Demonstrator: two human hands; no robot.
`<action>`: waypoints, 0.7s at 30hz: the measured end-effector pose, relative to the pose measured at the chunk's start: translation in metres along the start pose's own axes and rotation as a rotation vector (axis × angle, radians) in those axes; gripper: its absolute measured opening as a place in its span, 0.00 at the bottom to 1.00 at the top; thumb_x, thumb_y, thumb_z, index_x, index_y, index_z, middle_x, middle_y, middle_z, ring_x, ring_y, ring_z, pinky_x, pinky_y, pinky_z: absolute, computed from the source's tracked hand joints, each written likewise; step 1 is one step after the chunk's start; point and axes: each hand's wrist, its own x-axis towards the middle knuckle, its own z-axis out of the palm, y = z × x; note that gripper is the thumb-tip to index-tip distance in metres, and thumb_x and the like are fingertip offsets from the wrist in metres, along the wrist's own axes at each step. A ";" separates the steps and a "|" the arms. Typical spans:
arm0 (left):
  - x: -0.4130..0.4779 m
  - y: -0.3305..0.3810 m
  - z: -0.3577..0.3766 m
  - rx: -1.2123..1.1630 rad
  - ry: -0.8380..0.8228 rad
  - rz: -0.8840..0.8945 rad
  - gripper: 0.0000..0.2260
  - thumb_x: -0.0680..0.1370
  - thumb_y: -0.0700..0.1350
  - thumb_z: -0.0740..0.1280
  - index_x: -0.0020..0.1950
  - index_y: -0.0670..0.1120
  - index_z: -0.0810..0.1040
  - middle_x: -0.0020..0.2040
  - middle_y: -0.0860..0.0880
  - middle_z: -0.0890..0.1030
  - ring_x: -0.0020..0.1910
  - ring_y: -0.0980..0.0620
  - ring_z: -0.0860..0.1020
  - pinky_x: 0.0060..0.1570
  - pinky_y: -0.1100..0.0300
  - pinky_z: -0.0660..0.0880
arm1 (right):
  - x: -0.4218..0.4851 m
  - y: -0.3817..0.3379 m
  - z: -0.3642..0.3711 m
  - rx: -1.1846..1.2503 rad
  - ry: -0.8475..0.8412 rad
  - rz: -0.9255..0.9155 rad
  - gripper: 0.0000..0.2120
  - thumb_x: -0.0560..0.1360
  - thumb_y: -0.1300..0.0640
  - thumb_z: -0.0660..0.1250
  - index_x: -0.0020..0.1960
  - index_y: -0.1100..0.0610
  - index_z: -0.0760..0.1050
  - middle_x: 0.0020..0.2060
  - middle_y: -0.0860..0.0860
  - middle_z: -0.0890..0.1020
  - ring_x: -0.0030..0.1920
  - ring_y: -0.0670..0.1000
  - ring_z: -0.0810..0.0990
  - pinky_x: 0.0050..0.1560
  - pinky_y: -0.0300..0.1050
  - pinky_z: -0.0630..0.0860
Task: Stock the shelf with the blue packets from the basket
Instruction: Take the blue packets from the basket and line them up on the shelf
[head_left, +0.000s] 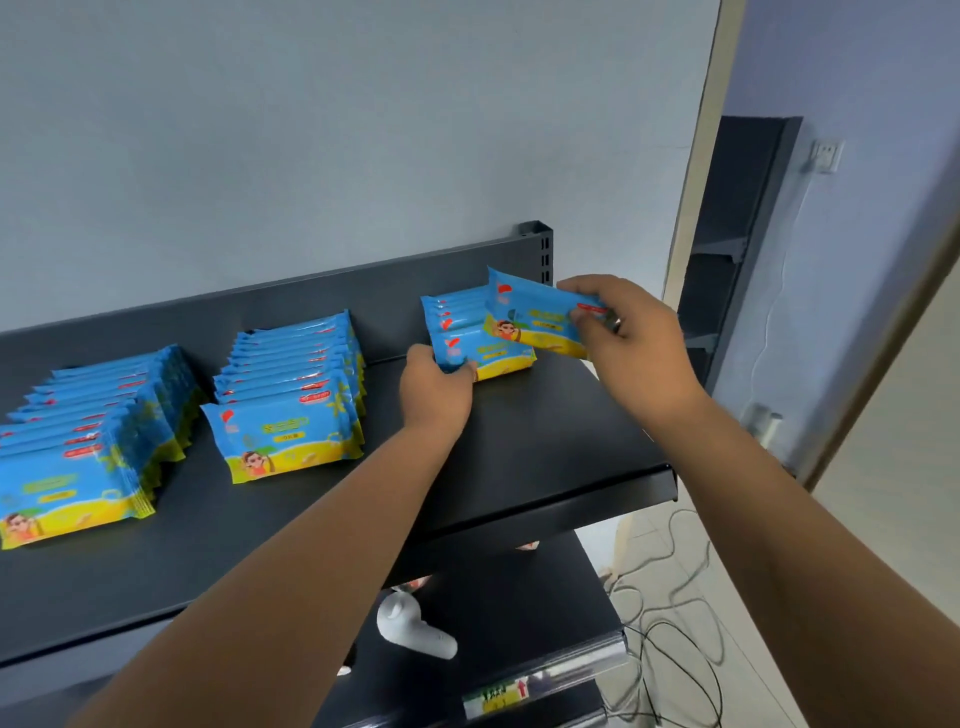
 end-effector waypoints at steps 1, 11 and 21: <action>0.001 -0.001 0.000 -0.017 0.017 -0.005 0.12 0.78 0.44 0.72 0.56 0.45 0.71 0.53 0.50 0.78 0.49 0.52 0.77 0.39 0.59 0.70 | 0.002 0.000 0.002 0.002 -0.007 -0.003 0.14 0.82 0.62 0.65 0.64 0.49 0.81 0.56 0.44 0.81 0.54 0.39 0.78 0.50 0.29 0.74; 0.005 -0.011 0.000 -0.020 0.027 0.049 0.11 0.77 0.38 0.69 0.58 0.45 0.76 0.57 0.47 0.80 0.54 0.49 0.78 0.54 0.49 0.78 | 0.020 0.002 0.027 0.056 -0.117 0.057 0.13 0.82 0.64 0.65 0.59 0.50 0.82 0.52 0.40 0.82 0.47 0.30 0.78 0.43 0.27 0.73; -0.003 -0.007 -0.005 -0.165 -0.031 0.039 0.16 0.75 0.34 0.68 0.59 0.50 0.78 0.53 0.53 0.82 0.51 0.57 0.79 0.46 0.62 0.77 | 0.027 0.028 0.065 -0.338 -0.185 -0.033 0.15 0.80 0.61 0.68 0.66 0.52 0.81 0.62 0.52 0.81 0.62 0.54 0.77 0.58 0.42 0.75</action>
